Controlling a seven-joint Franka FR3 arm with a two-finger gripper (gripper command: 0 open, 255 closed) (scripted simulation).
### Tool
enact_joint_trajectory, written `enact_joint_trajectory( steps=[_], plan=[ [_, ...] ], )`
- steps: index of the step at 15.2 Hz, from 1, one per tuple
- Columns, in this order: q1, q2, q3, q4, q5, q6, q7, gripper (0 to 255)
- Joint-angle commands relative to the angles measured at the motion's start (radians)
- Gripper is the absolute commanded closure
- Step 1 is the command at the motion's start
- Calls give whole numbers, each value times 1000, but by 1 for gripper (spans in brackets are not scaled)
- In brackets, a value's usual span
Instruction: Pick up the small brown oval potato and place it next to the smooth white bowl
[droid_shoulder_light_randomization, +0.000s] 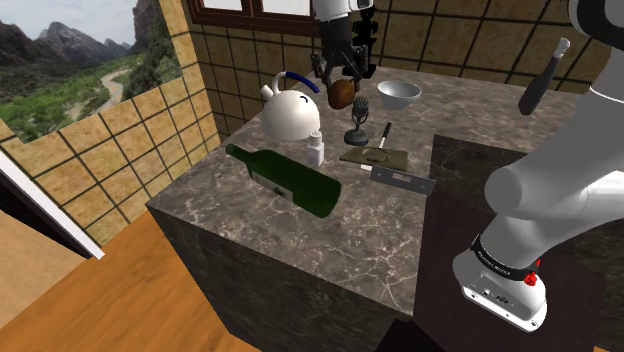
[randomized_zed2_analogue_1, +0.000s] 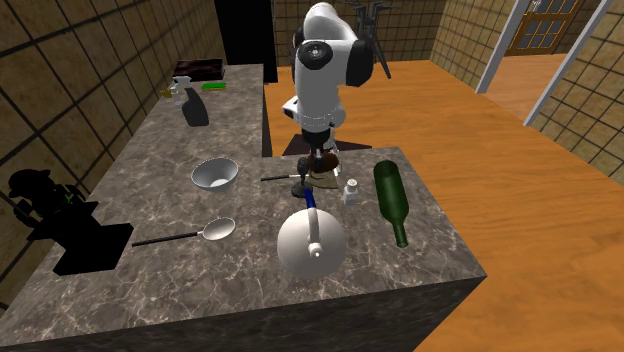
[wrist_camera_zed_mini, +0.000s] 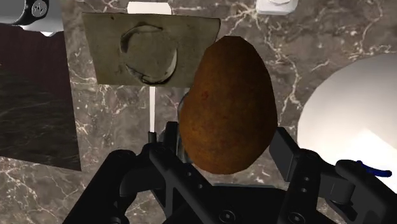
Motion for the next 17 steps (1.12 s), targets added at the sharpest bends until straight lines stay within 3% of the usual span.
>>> enact_joint_trajectory(
  steps=[1,8,17],
  plan=[
    [-53,-88,-33,-60,51,12,-95,255],
    [-124,-276,-196,-210,117,34,-356,255],
    [-188,-368,-373,-319,80,68,-610,255]
  ],
)
